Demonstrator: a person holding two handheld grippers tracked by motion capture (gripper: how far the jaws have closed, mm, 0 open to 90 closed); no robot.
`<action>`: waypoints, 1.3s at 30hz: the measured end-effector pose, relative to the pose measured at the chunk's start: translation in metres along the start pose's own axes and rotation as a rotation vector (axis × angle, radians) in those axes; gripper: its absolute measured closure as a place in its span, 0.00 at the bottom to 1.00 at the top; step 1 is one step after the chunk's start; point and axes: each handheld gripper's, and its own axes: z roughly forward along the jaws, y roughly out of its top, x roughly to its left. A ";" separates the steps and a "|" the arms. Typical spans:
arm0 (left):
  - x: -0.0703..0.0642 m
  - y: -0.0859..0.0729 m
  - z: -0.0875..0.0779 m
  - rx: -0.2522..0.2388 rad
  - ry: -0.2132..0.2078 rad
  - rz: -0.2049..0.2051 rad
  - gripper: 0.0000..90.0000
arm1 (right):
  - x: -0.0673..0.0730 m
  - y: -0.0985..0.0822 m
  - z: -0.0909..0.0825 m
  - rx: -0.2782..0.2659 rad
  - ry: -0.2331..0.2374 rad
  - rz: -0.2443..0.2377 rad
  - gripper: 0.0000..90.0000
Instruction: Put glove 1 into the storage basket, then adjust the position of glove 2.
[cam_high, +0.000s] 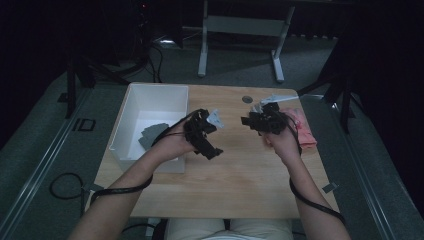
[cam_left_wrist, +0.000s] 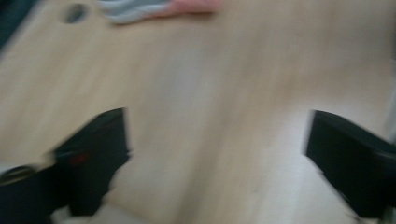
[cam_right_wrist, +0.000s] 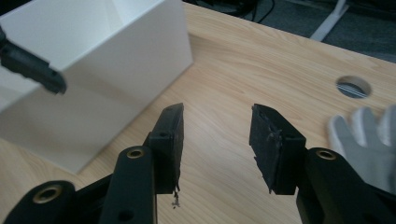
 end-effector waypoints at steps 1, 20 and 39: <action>-0.004 0.000 0.006 -0.001 -0.004 -0.020 0.02 | -0.004 -0.003 -0.002 -0.002 -0.003 -0.004 0.61; -0.049 -0.059 0.065 -0.122 -0.019 -0.209 0.02 | -0.083 -0.032 -0.019 -0.006 -0.180 -0.086 0.68; -0.083 -0.112 0.084 -0.182 0.094 -0.188 0.00 | -0.123 -0.039 0.071 0.147 -0.270 -0.075 0.71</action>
